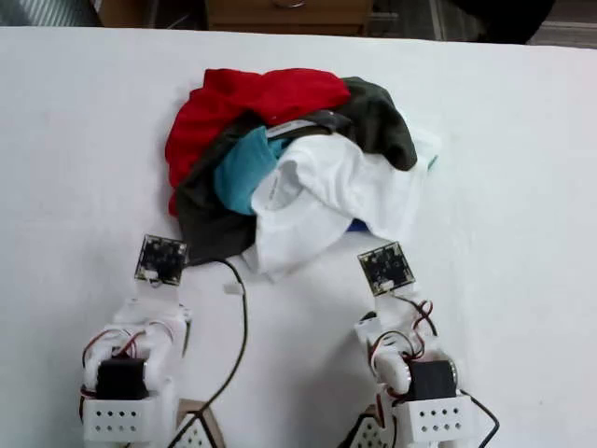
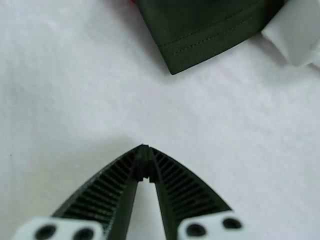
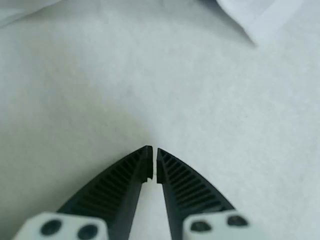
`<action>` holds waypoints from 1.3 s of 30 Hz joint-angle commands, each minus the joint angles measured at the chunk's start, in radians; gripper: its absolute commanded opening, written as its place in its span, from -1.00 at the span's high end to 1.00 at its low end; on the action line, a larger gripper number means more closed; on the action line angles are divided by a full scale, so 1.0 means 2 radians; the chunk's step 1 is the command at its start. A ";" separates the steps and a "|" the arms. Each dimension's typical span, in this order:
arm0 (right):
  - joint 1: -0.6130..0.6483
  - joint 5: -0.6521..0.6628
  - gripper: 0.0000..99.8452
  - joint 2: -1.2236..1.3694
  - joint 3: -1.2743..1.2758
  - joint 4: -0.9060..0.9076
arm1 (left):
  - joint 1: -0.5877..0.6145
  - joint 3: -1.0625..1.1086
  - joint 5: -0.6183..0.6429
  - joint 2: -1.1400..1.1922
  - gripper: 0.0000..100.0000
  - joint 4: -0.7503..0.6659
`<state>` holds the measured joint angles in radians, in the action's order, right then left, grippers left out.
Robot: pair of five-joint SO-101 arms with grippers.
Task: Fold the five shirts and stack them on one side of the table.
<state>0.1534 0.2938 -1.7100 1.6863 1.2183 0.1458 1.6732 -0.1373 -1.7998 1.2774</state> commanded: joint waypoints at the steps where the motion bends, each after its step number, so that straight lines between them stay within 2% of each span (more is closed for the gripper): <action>1: 0.003 0.000 0.96 0.003 -0.002 0.003 | 0.000 0.010 -0.003 -0.005 0.94 0.002; 14: 0.003 0.000 0.96 0.003 -0.002 0.003 | -0.002 0.008 -0.007 -0.007 0.94 -0.005; 17: 0.003 0.000 0.96 0.003 -0.002 0.003 | 0.014 0.005 -0.008 -0.007 0.94 -0.081; 20: 0.003 0.000 0.96 0.003 -0.002 0.003 | 0.068 0.004 -0.015 -0.007 0.94 -0.183; 22: 0.003 0.000 0.96 0.003 -0.002 0.003 | 0.102 -0.007 -0.077 -0.007 0.94 -0.219; 24: 0.003 -0.001 0.96 0.003 -0.002 0.003 | 0.127 -0.020 -0.157 -0.007 0.94 -0.227; 26: 0.003 -0.001 0.96 0.003 -0.002 0.003 | 0.139 -0.032 -0.204 -0.007 0.94 -0.236; 28: 0.004 0.001 0.95 0.003 -0.002 0.003 | 0.146 -0.046 -0.202 -0.007 0.94 -0.253; 32: 0.004 -0.002 0.95 0.003 -0.002 0.003 | 0.155 -0.129 -0.122 -0.003 0.92 -0.248; 35: 0.004 -0.002 0.96 0.003 -0.002 0.003 | 0.135 -0.194 -0.104 0.010 0.79 -0.239; 39: 0.004 -0.002 0.95 0.003 -0.002 0.003 | 0.105 -0.275 -0.102 0.134 0.66 -0.242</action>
<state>0.1550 0.2938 -1.7100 1.6863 1.2183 0.3913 1.2635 -0.3552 -1.7031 0.8002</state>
